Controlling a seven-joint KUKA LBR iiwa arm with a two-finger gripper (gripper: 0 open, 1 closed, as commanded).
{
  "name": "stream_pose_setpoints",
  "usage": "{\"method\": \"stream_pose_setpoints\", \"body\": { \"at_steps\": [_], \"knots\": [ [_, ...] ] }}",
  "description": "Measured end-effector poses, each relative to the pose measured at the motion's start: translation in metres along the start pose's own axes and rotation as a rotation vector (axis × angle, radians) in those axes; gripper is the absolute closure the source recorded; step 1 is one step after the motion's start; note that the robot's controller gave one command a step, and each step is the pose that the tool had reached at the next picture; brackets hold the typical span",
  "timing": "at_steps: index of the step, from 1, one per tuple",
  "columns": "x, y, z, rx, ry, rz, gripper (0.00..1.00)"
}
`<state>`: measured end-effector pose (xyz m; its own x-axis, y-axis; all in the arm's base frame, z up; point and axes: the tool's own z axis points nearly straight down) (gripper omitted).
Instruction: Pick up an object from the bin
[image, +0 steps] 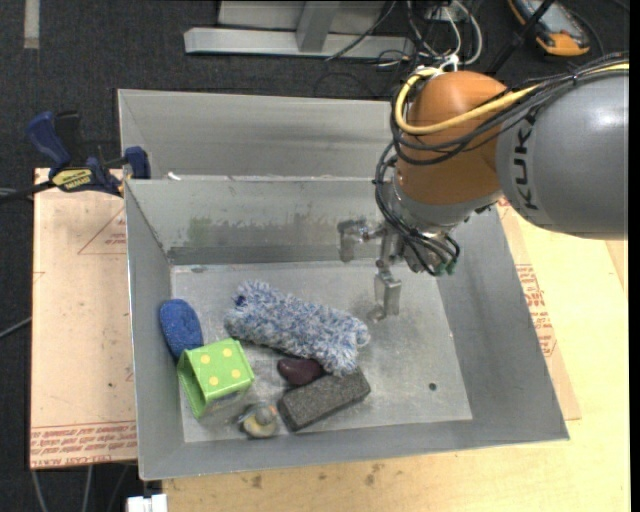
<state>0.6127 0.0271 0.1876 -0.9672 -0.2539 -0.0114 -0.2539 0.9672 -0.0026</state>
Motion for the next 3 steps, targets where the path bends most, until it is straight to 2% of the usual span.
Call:
{"method": "stream_pose_setpoints", "body": {
  "at_steps": [1, 2, 3],
  "knots": [
    [0.016, 0.041, 0.053, -0.002, 0.005, -0.049, 0.0],
    [0.04, 0.068, 0.071, -0.008, 0.017, -0.045, 0.0],
    [0.024, 0.07, 0.106, -0.004, 0.006, 0.042, 1.0]
  ]
}}
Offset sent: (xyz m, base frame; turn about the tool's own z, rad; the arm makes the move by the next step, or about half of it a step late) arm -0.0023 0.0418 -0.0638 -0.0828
